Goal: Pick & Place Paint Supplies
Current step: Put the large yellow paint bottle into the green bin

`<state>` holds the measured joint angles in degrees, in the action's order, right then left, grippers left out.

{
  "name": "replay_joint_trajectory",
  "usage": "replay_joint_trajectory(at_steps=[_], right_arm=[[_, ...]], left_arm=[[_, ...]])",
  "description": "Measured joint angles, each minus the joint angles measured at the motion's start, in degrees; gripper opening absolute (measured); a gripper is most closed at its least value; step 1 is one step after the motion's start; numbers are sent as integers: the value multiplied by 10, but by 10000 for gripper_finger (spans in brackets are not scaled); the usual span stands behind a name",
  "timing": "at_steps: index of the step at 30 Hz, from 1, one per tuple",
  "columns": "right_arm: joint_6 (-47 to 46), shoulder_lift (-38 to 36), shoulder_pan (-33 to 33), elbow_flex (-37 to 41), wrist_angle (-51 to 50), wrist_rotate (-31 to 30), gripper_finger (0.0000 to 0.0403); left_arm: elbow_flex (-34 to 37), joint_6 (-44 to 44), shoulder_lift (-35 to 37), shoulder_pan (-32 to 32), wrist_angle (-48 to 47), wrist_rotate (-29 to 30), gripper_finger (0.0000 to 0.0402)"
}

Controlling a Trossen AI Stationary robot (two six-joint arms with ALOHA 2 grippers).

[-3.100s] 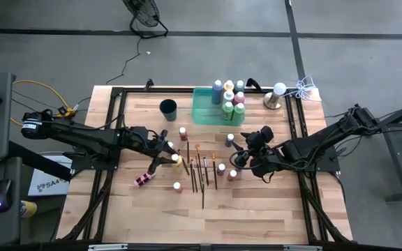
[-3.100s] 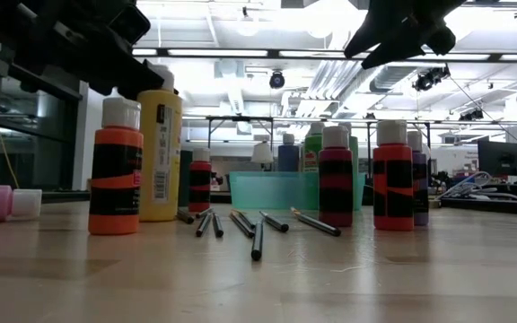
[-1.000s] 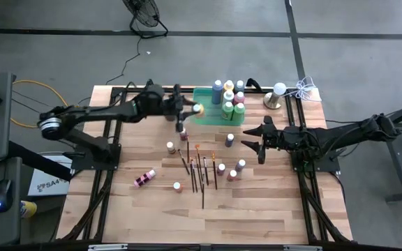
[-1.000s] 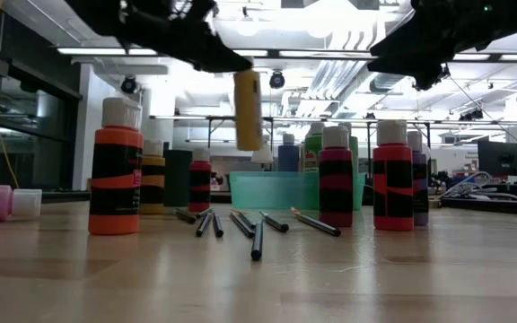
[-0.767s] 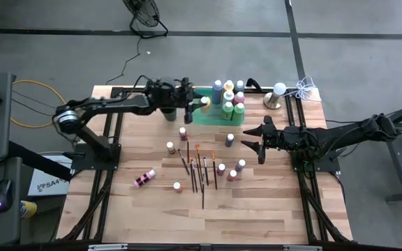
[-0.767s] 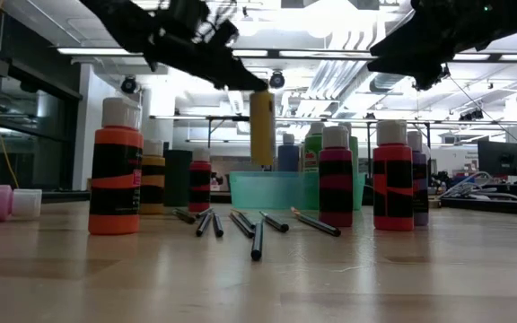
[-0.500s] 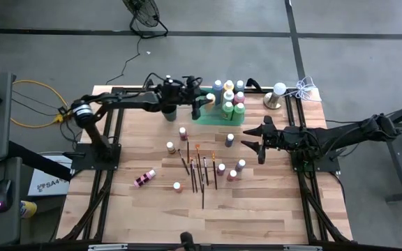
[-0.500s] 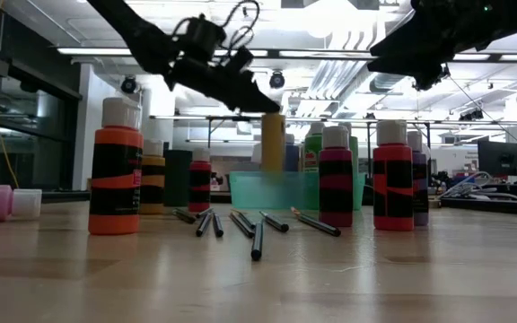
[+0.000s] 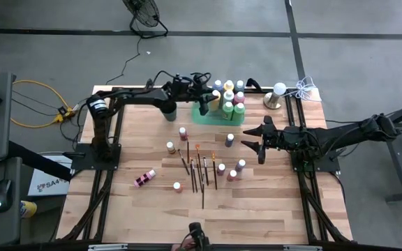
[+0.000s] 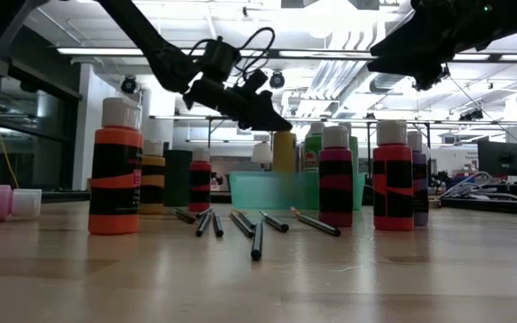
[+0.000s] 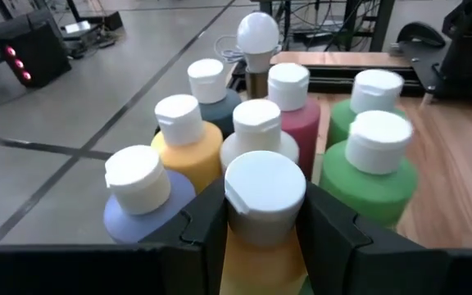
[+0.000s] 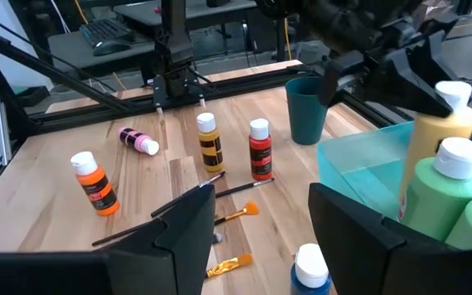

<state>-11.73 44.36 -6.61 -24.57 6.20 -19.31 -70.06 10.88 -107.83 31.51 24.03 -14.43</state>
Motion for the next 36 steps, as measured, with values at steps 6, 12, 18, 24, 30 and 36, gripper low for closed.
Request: replay_joint_trajectory(at_steps=[6,12,18,24,30,36], right_arm=[[0,0,0,0,0,0,191],[0,0,0,0,0,0,191],[0,0,0,0,0,0,191],[0,0,0,0,0,0,191],[0,0,0,0,0,0,191],[0,0,0,0,0,0,191]], left_arm=[[-13,-11,-18,0,0,6,116],[-13,-25,-18,0,2,22,116],[-13,-42,-18,0,4,24,116],[-13,-64,-29,-4,17,34,116],[-14,-69,-48,-9,42,48,116],[-14,-74,-50,-9,48,50,116]])
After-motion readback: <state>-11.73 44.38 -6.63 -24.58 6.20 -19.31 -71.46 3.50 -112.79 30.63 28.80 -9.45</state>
